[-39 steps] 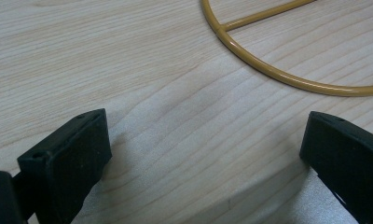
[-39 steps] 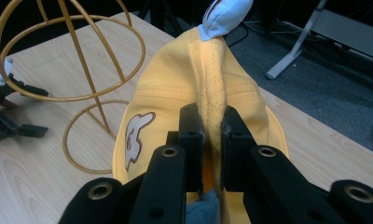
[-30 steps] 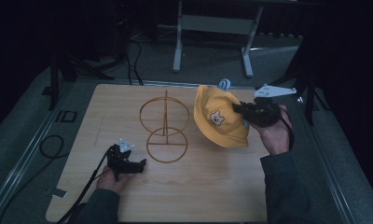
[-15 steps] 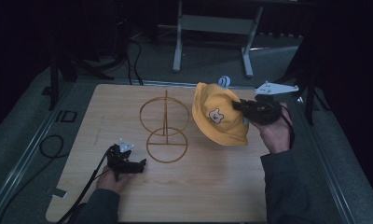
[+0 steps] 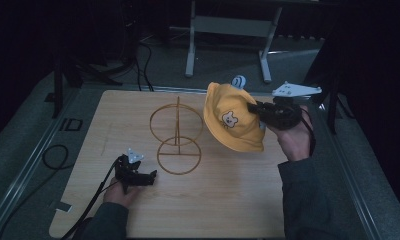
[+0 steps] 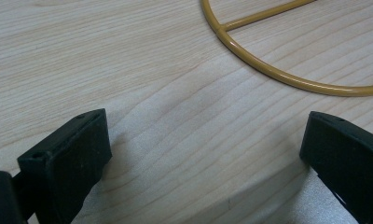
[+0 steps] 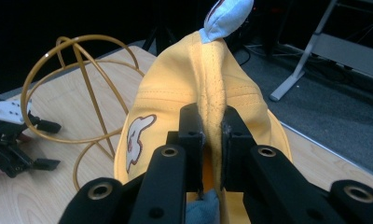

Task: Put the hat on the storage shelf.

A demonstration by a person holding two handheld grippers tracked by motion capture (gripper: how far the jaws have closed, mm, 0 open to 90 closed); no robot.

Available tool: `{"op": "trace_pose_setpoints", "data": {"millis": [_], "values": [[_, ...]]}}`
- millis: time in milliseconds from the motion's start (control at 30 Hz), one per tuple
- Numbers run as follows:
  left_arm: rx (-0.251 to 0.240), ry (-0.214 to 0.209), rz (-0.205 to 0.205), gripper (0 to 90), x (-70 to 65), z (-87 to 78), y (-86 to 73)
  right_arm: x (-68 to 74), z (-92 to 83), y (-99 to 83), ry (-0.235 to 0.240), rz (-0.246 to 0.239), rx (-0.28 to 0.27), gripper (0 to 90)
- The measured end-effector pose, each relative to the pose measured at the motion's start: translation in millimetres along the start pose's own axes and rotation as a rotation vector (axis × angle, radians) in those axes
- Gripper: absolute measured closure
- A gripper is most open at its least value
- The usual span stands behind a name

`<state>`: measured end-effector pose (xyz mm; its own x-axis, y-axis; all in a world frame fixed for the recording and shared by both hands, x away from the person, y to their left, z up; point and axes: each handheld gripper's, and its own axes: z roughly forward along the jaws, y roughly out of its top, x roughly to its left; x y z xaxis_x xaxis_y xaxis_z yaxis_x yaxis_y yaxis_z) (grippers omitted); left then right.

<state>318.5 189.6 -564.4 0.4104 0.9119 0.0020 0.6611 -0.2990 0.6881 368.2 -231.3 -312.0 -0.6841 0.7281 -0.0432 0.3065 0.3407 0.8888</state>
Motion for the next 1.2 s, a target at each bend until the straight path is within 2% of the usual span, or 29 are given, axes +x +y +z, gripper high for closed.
{"op": "trace_pose_setpoints", "data": {"millis": [533,1033,1200], "values": [[0.001,0.000,0.001,1.9,0.1,-0.1,0.0,6.6,-1.9,16.1,0.015,-0.008,-0.054,81.8],[0.001,0.001,0.002,1.9,0.0,-0.1,0.0,11.0,-1.4,25.8,0.030,0.006,-0.108,82.0],[0.001,0.001,0.002,1.8,0.1,-0.1,0.0,13.8,-1.6,32.0,0.053,0.018,-0.133,82.0]]}}
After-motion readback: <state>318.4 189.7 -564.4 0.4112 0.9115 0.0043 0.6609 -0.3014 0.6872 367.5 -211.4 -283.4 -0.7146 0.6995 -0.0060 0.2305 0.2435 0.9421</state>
